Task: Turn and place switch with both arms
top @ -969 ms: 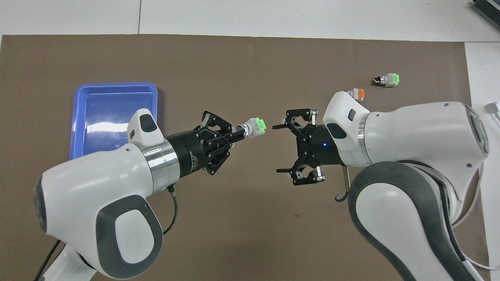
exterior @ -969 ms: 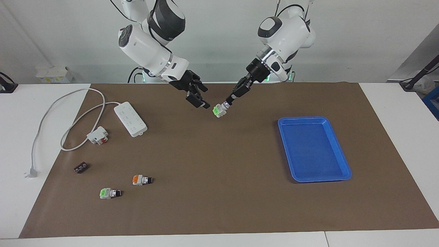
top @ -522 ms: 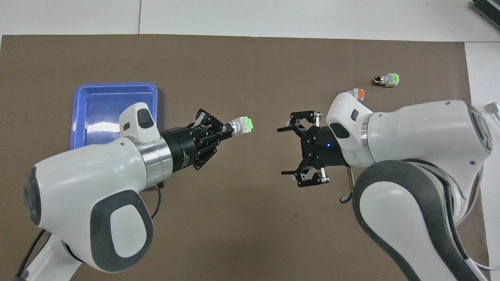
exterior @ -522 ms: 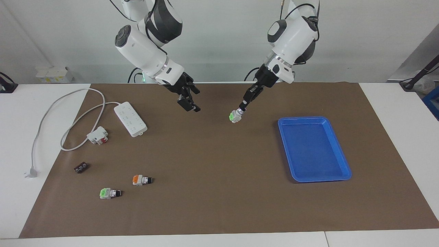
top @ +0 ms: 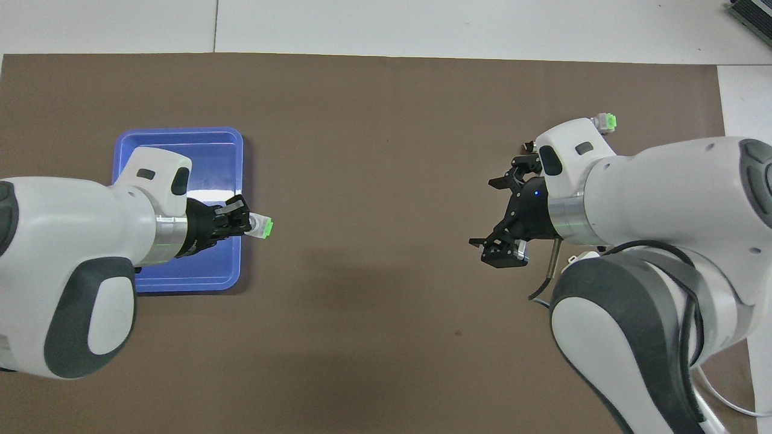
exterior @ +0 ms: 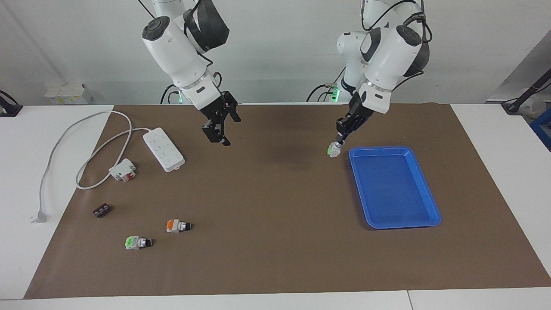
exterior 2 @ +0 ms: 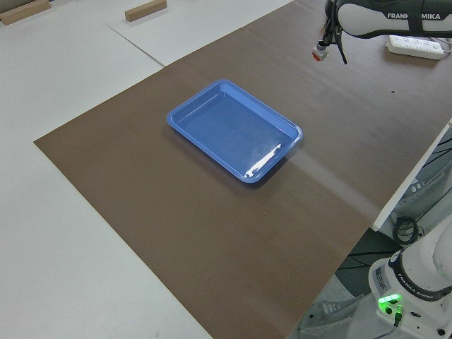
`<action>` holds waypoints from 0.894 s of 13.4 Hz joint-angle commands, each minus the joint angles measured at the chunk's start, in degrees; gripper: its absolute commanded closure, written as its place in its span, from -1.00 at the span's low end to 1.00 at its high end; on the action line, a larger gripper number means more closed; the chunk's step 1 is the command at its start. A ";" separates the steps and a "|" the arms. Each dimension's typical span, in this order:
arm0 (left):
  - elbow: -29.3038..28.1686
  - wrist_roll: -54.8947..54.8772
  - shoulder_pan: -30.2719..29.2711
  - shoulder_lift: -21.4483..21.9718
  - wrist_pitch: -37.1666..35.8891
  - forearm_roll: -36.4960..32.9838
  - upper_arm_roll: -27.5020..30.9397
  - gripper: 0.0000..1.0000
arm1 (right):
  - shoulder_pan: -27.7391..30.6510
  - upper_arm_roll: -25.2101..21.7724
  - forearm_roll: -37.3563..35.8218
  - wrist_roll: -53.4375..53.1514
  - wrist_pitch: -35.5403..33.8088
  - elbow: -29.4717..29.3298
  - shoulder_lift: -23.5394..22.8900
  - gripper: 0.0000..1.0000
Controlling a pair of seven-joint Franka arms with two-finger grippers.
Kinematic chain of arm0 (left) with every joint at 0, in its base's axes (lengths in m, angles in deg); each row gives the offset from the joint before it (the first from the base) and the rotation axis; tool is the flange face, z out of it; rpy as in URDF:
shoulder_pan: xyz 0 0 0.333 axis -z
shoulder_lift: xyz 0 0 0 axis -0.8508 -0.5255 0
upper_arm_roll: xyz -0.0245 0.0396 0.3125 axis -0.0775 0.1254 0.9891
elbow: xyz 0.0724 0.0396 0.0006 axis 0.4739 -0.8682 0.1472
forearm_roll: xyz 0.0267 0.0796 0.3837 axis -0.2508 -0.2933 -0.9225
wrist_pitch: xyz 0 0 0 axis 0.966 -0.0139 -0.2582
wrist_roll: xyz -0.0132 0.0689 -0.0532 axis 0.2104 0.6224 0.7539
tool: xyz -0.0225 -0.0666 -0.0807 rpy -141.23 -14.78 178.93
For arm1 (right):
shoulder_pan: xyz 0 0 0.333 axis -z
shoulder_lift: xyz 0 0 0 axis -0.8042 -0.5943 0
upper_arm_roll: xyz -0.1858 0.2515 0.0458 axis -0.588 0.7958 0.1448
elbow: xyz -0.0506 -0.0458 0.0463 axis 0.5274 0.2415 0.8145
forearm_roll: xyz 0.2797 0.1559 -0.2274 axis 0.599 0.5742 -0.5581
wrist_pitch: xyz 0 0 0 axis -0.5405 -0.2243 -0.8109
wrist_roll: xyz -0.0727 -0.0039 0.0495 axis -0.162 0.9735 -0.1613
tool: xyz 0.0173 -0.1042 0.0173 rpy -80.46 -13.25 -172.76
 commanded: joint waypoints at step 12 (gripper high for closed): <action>-9.47 -33.72 -18.99 -0.70 5.41 -10.08 -0.49 0.95 | 7.03 0.21 -16.60 -52.56 3.45 -15.14 -6.19 -1.00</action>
